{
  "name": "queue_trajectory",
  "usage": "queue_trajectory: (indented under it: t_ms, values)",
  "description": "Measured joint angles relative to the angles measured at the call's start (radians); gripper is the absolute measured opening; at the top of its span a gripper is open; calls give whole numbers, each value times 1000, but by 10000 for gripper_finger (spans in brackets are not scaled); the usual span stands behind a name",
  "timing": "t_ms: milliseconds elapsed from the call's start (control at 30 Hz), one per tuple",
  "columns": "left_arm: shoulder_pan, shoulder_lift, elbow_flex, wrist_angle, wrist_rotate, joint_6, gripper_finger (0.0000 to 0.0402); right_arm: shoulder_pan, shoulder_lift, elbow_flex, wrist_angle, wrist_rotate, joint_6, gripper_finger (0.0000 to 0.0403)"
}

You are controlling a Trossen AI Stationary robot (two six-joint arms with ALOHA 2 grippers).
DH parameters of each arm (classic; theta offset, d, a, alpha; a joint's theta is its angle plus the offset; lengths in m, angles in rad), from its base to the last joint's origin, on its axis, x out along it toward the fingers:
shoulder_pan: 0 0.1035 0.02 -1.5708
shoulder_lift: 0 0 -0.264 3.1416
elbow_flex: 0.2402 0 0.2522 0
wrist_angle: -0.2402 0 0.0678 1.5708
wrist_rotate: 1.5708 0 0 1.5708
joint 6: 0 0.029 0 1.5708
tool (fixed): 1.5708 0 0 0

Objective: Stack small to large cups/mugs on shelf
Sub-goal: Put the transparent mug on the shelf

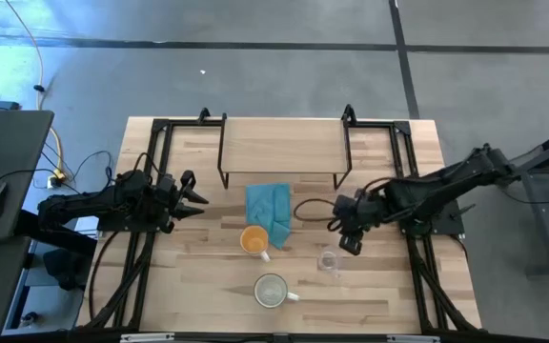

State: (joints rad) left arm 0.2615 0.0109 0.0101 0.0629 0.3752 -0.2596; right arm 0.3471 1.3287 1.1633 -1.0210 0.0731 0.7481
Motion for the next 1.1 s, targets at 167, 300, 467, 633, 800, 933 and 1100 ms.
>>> queue_trajectory:
  t_ms: [167,300,467,633,800,933,1100]
  values:
    - [0,0,0,0,0,0,129,52,82,0,1,3,71,130]
    - [0,0,0,0,0,0,129,88,135,0,1,4,118,130]
    - [0,0,0,0,-1,0,129,117,186,0,4,34,168,130]
    - [0,0,0,0,-1,-4,129,135,218,0,19,39,194,130]
    - [0,0,0,0,-1,-7,129,139,223,0,46,33,209,130]
    - [0,0,0,0,-1,-7,129,138,223,0,47,32,228,130]
    - [0,0,0,0,-1,-7,129,138,223,0,50,32,243,130]
